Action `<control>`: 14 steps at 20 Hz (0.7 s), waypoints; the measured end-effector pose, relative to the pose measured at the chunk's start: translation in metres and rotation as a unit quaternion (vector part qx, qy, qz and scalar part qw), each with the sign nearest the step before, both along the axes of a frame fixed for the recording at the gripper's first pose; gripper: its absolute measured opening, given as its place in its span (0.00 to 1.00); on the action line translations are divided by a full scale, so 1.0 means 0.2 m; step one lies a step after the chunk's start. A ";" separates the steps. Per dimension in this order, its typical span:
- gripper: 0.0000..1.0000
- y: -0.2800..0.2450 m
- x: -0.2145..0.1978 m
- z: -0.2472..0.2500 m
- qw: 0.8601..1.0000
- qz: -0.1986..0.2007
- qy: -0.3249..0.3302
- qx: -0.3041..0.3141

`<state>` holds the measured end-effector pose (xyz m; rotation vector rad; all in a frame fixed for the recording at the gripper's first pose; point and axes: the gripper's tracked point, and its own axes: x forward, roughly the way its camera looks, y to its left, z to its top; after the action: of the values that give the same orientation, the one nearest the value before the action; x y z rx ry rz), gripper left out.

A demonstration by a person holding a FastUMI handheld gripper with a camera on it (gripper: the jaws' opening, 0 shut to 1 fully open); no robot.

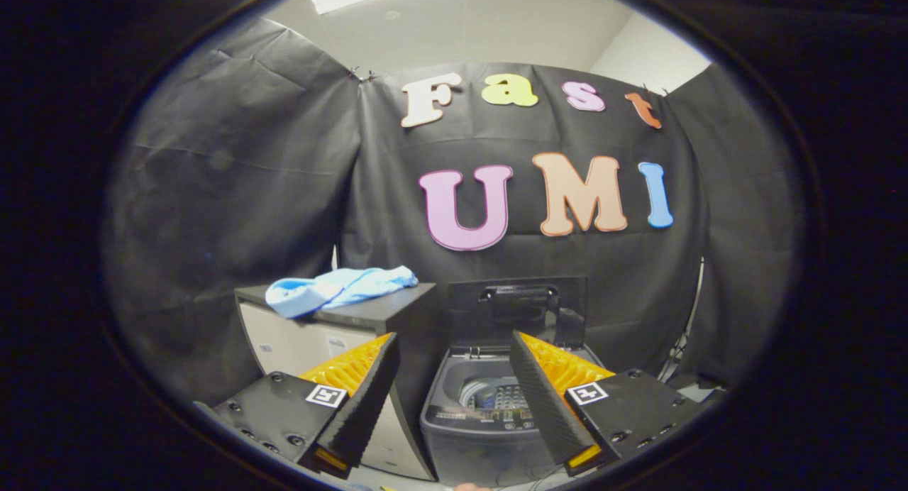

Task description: Put the clothes into the washing machine and then close the washing machine lid.

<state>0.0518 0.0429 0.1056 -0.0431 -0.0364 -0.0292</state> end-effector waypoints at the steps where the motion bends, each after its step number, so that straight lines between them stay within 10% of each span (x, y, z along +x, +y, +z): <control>1: 0.97 0.04 0.04 0.05 1.000 0.003 -0.005 0.000; 14: 0.97 0.56 0.71 0.35 0.997 0.039 0.064 0.024</control>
<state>0.1933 0.1552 0.1759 0.0050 0.0901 0.0497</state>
